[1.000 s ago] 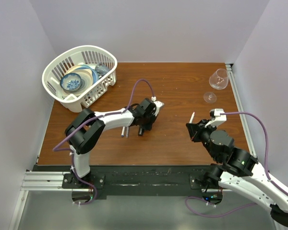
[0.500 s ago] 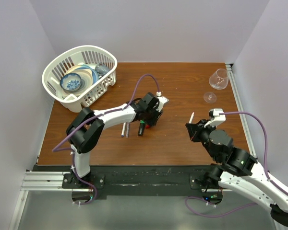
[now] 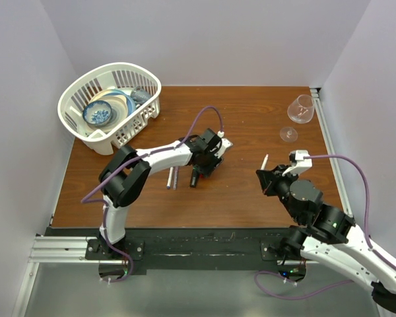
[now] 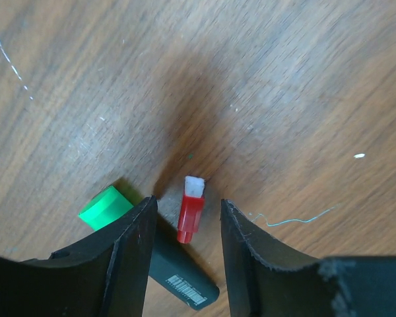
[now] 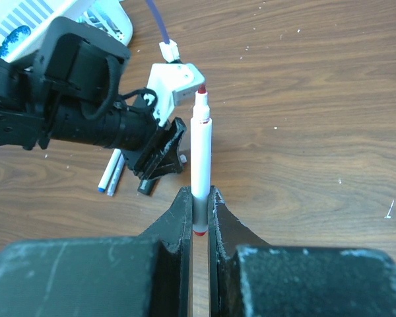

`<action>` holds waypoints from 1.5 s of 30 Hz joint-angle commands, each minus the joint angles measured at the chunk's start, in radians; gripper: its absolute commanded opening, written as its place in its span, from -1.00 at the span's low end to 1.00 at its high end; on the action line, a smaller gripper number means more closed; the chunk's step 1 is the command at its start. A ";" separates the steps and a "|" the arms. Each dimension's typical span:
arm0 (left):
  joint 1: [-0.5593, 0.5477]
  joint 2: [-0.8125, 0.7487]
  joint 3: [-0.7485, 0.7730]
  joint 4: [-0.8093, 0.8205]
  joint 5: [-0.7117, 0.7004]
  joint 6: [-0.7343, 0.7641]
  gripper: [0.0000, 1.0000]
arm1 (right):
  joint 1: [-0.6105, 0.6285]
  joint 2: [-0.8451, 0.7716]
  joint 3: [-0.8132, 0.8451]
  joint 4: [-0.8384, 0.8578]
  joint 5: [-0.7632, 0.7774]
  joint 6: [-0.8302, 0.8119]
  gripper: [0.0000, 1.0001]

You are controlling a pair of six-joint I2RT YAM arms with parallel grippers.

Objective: Insert the pens into the pen caps

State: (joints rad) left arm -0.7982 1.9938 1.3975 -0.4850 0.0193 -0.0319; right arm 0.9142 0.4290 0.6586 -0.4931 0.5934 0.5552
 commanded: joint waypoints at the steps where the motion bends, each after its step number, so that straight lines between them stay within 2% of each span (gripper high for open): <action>1: 0.004 0.022 0.044 -0.015 -0.018 0.027 -0.03 | -0.001 -0.007 0.006 0.030 0.042 -0.011 -1.00; 6: 0.004 0.037 0.035 -0.014 0.007 0.027 -0.12 | -0.001 0.004 0.009 0.036 0.045 -0.015 -1.00; 9: 0.004 0.042 0.031 -0.009 0.028 0.024 -0.31 | -0.001 0.007 0.015 0.036 0.043 -0.014 -1.00; 11: 0.002 0.048 0.026 -0.012 0.042 0.003 -0.56 | -0.001 0.011 0.007 0.040 0.036 -0.009 -1.00; 12: 0.002 0.049 0.023 -0.013 0.039 -0.011 -0.79 | -0.001 0.013 0.006 0.044 0.031 -0.008 -1.00; 14: 0.001 0.037 0.003 -0.012 0.056 -0.052 -1.00 | -0.001 0.027 0.009 0.042 0.016 -0.005 -1.00; 16: 0.002 0.008 -0.032 0.025 0.073 -0.106 -1.00 | -0.001 0.039 0.015 0.053 -0.010 -0.017 -1.00; 18: 0.004 -0.070 -0.063 0.072 0.148 -0.149 -1.00 | -0.001 0.074 0.024 0.064 -0.082 -0.044 -1.00; 21: 0.059 -0.211 -0.170 0.318 0.332 -0.267 -1.00 | -0.001 0.100 0.023 0.089 -0.212 -0.078 -1.00; 23: 0.135 -0.295 -0.230 0.415 0.468 -0.385 -1.00 | -0.001 0.090 -0.016 0.160 -0.283 -0.092 -1.00; 24: 0.155 -0.329 -0.258 0.542 0.493 -0.426 -1.00 | -0.001 0.079 -0.027 0.184 -0.314 -0.103 -1.00; 26: 0.189 -0.443 -0.345 0.658 0.527 -0.535 -1.00 | -0.001 0.086 -0.040 0.265 -0.438 -0.119 -1.00; 28: 0.197 -0.557 -0.423 0.798 0.522 -0.621 -1.00 | -0.001 0.131 -0.034 0.310 -0.570 -0.153 -1.00; 31: 0.197 -0.686 -0.530 0.988 0.522 -0.736 -1.00 | -0.001 0.203 -0.030 0.392 -0.688 -0.155 -1.00; 36: 0.198 -0.846 -0.727 1.323 0.501 -0.910 -1.00 | 0.000 0.269 -0.043 0.543 -0.759 -0.115 -1.00; 39: 0.200 -0.908 -0.770 1.404 0.482 -0.984 -1.00 | -0.001 0.312 -0.037 0.590 -0.773 -0.100 -1.00; 45: 0.198 -0.955 -0.796 1.419 0.476 -1.008 -1.00 | 0.000 0.390 -0.022 0.675 -0.797 -0.064 -1.00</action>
State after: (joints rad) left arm -0.6025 1.0714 0.6212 0.8055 0.5095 -0.9794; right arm 0.9134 0.7822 0.6170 0.0441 -0.1524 0.4568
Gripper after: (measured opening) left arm 0.089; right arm 0.059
